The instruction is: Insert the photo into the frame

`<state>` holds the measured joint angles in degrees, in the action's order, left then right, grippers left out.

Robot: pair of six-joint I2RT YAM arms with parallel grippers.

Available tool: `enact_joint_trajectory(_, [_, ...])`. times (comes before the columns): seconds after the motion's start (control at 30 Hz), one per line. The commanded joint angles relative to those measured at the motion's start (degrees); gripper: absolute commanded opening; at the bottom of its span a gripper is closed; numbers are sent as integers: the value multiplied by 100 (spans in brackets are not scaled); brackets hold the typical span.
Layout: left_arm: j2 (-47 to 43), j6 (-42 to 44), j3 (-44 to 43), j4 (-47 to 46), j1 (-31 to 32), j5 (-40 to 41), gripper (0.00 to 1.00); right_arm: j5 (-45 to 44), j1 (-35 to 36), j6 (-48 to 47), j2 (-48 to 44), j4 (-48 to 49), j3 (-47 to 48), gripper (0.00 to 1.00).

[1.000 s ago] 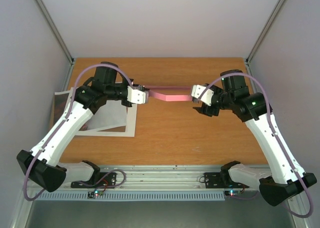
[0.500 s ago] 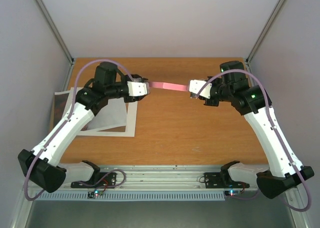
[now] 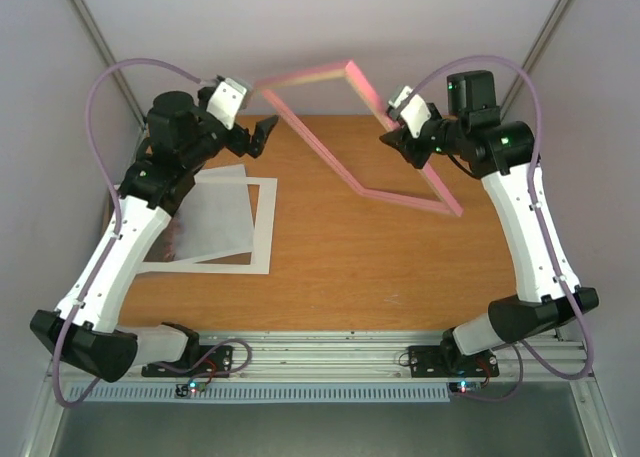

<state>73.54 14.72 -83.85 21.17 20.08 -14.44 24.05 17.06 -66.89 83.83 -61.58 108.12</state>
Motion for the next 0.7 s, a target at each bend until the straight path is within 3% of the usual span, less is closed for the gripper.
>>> enact_joint_trajectory(0.0, [89,-866,-176,33,-337,324,99,1361,-374,2078,296,-198,336,1])
enact_joint_trajectory(0.2, [382,-1722,-313,680,-1271,-63,99,2354,-852,3726,513,301,-123,1])
enact_joint_trajectory(0.37, [442,-1649,-147,898,-1495,-115,99,2990,-1336,5056,840,896,-767,1])
enact_joint_trajectory(0.67, [497,-1291,53,1399,-1514,188,99,3521,-2236,5350,2052,1195,-1322,1])
